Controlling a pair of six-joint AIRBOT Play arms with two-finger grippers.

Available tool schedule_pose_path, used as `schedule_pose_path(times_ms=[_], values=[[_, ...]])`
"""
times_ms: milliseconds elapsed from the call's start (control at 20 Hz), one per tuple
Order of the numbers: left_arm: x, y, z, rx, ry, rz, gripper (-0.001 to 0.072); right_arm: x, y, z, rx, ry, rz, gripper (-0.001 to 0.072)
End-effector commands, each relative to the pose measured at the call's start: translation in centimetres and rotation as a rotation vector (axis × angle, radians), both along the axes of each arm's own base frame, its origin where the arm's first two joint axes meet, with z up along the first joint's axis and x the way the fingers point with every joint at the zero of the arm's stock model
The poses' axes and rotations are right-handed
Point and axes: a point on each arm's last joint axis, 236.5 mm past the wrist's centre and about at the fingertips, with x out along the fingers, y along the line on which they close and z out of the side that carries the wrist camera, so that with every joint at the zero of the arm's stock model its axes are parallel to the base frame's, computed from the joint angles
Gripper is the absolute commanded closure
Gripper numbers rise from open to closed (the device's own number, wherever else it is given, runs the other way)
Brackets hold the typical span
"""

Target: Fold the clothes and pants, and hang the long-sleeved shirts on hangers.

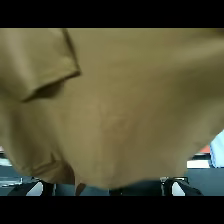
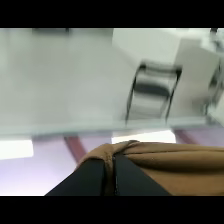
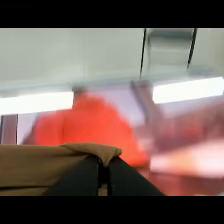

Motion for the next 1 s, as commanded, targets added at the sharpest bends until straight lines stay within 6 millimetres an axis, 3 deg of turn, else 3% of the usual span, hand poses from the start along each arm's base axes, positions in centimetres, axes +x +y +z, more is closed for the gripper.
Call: schedule_pose_path(times_ms=[0, 150, 200, 300, 400, 450, 550, 700, 800, 950], values=[[7.4, 0.0, -17.3, -0.030, 0.483, -0.051, 0.0682, 4.4, -0.3, -17.8, 0.121, 0.588, 0.055, 0.0673], [11.0, -1.8, -32.7, -0.073, 0.784, -0.083, 0.0682, 8.6, 1.8, -32.6, 0.119, 0.845, 0.077, 0.0673], [11.7, -2.2, -37.4, -0.089, 0.865, -0.073, 0.0682, 9.6, 2.1, -36.4, 0.145, 0.886, 0.049, 0.0672], [12.8, -2.8, -44.6, -0.140, 0.986, -0.058, 0.0682, 12.1, 3.0, -42.3, 0.258, 0.928, -0.008, 0.0671], [15.0, -3.0, -48.8, -0.212, 1.029, -0.035, 0.0682, 15.0, 3.1, -45.6, 0.326, 0.879, -0.048, 0.0671], [16.1, -2.8, -49.8, -0.226, 1.023, -0.020, 0.0681, 16.8, 3.0, -45.9, 0.339, 0.814, -0.061, 0.0671], [19.0, -1.9, -50.0, -0.231, 0.948, 0.028, 0.0682, 21.3, 1.7, -44.0, 0.339, 0.605, -0.095, 0.0670], [23.4, -0.5, -47.4, -0.238, 0.757, 0.112, 0.0682, 26.1, -0.2, -40.1, 0.329, 0.344, -0.142, 0.0670], [25.1, -0.3, -46.2, -0.238, 0.669, 0.142, 0.0682, 27.2, -0.9, -39.4, 0.362, 0.278, -0.183, 0.0670], [25.4, -2.1, -47.5, -0.226, 0.672, 0.127, 0.0682, 26.4, -0.4, -42.8, 0.372, 0.375, -0.182, 0.0670]])
